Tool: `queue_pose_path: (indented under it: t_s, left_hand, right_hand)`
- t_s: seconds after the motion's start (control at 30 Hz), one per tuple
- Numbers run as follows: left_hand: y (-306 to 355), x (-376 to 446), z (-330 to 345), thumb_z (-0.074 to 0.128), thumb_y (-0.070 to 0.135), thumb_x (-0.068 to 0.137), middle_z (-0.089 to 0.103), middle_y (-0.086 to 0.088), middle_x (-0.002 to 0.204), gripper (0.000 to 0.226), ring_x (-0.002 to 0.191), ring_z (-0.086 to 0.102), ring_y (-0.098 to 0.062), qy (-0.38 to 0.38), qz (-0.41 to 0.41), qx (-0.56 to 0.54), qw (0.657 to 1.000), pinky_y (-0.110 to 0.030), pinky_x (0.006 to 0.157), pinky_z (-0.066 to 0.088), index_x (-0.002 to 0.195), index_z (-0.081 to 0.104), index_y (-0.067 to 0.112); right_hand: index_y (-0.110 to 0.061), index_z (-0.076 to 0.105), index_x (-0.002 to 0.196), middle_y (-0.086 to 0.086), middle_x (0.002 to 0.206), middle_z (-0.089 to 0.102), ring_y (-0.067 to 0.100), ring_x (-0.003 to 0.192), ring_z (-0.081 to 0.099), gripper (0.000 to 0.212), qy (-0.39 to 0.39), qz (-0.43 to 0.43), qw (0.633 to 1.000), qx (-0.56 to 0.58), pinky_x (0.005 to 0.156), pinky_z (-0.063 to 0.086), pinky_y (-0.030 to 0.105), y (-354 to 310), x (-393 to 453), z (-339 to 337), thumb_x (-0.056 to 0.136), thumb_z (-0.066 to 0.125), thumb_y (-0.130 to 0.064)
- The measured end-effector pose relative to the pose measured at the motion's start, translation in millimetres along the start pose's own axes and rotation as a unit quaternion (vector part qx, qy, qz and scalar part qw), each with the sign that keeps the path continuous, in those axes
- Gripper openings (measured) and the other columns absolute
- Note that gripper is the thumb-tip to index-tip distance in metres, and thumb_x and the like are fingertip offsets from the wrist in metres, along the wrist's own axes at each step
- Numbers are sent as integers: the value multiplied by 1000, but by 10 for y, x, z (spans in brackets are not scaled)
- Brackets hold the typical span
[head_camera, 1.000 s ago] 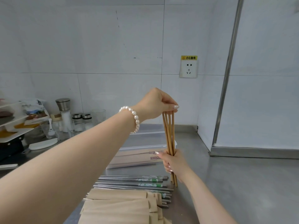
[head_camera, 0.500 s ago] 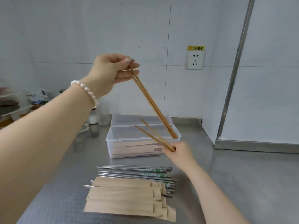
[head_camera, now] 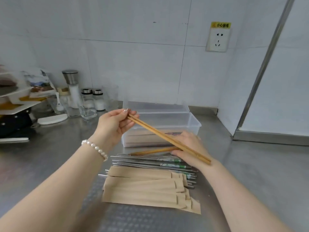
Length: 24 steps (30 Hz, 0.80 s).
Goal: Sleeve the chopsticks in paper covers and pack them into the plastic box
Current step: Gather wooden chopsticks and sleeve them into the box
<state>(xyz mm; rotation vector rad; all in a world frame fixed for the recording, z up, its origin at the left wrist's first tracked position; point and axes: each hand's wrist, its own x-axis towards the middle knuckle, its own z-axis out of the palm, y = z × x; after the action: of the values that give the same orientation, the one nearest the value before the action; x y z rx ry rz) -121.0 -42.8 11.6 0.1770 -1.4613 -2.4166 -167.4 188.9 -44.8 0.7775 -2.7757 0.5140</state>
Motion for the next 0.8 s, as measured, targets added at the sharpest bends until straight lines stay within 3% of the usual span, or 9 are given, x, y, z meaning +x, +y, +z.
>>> queue_pose_path:
  t_s: [0.1,0.23,0.3,0.37,0.43,0.53,0.67,0.8]
  left_hand:
    - [-110,-6,-71,47,5,93,72,-5,71,14,72,71,-16,6,-8,-20,1000,-21,62,57,85,58,3]
    - [-168,-16,-157,45,3,93,72,-6,69,14,70,71,-17,9,-25,-32,999,-21,60,57,87,57,1]
    - [-145,-17,-194,45,2,93,72,-7,68,14,70,71,-18,4,-21,-1,1000,-21,60,57,85,57,0]
    - [-125,-21,-221,46,2,92,71,-7,67,15,69,71,-18,1,-19,36,999,-21,58,57,83,58,0]
    - [-134,-34,-245,46,1,92,71,-8,66,16,68,71,-18,-2,-32,56,998,-21,56,56,82,58,-1]
    - [-170,-51,-265,47,1,91,71,-8,66,17,68,71,-19,-5,-49,72,996,-22,57,57,80,59,-1]
    - [-165,-59,-271,51,1,89,71,-6,64,13,66,70,-17,-12,-37,145,989,-22,57,56,80,60,-2]
    - [-42,-60,-351,55,-2,86,71,-15,69,7,66,71,-22,-52,-98,237,965,-23,54,56,84,60,-7]
  right_hand:
    - [-31,66,105,-12,101,57,8,103,44,29,58,32,998,4,88,28,28,72,-1,-86,77,70,-38]
    - [-9,72,85,-4,73,63,-1,63,55,6,82,121,970,193,63,42,9,207,28,-259,82,66,-11]
    - [-3,70,84,1,68,64,-2,52,55,12,69,148,936,313,58,45,12,229,-19,-383,87,60,-8]
    - [-11,70,84,3,72,67,7,59,59,12,3,133,919,372,63,47,22,190,-92,-500,86,61,-18]
    - [-17,71,88,2,78,70,11,68,62,12,-89,93,931,342,67,50,25,104,-145,-534,78,68,-24]
    - [-23,72,85,1,80,69,8,71,62,19,-180,51,948,256,72,52,22,-62,-157,-456,69,79,-16]
    - [-23,73,78,1,79,70,4,68,60,17,-213,41,952,215,69,51,18,-132,-163,-406,68,80,-11]
    - [-20,74,76,-2,77,71,3,67,60,11,-226,57,952,198,67,50,15,-123,-165,-410,69,79,-13]
